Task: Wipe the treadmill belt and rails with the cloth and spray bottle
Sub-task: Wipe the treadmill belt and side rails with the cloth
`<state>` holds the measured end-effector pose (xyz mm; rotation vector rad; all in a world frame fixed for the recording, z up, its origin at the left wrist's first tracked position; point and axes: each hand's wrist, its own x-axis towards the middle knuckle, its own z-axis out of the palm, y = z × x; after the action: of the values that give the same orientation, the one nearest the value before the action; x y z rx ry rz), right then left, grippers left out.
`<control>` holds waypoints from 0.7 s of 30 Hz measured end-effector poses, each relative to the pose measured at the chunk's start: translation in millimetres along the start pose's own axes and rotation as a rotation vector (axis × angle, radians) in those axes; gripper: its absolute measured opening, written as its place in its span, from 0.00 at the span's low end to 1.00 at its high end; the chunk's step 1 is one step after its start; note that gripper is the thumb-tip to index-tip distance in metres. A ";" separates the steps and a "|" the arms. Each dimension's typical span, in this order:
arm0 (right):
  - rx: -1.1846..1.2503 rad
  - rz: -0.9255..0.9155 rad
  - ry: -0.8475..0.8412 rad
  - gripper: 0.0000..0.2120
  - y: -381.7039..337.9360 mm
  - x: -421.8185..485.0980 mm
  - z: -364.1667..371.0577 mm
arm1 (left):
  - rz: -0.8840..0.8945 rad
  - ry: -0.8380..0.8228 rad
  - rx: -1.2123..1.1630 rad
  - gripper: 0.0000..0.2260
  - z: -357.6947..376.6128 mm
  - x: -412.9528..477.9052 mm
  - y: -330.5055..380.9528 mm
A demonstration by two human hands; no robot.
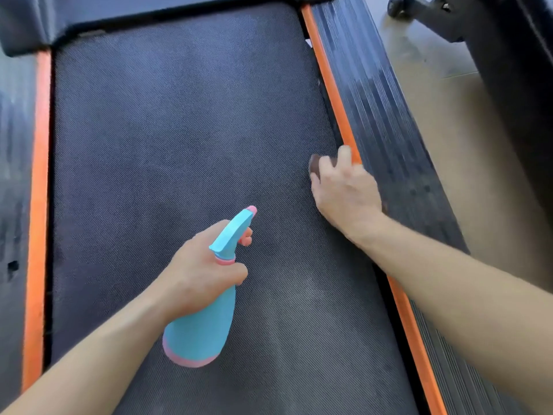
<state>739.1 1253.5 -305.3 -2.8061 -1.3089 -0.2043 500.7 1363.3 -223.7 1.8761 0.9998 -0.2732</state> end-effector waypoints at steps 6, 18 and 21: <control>-0.029 -0.136 -0.018 0.13 14.0 -69.5 -1.7 | 0.054 -0.020 0.007 0.21 8.3 8.6 8.0; 0.004 -0.028 -0.005 0.11 5.7 -47.9 -3.9 | 0.065 -0.023 -0.025 0.22 5.3 1.7 3.1; -0.023 -0.059 -0.042 0.11 14.0 -53.0 -5.6 | 0.055 -0.019 -0.026 0.23 4.4 1.8 0.6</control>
<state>715.6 1203.7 -306.6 -2.8081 -1.4079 -0.1647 503.3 1360.5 -226.6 1.8709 0.9328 -0.2436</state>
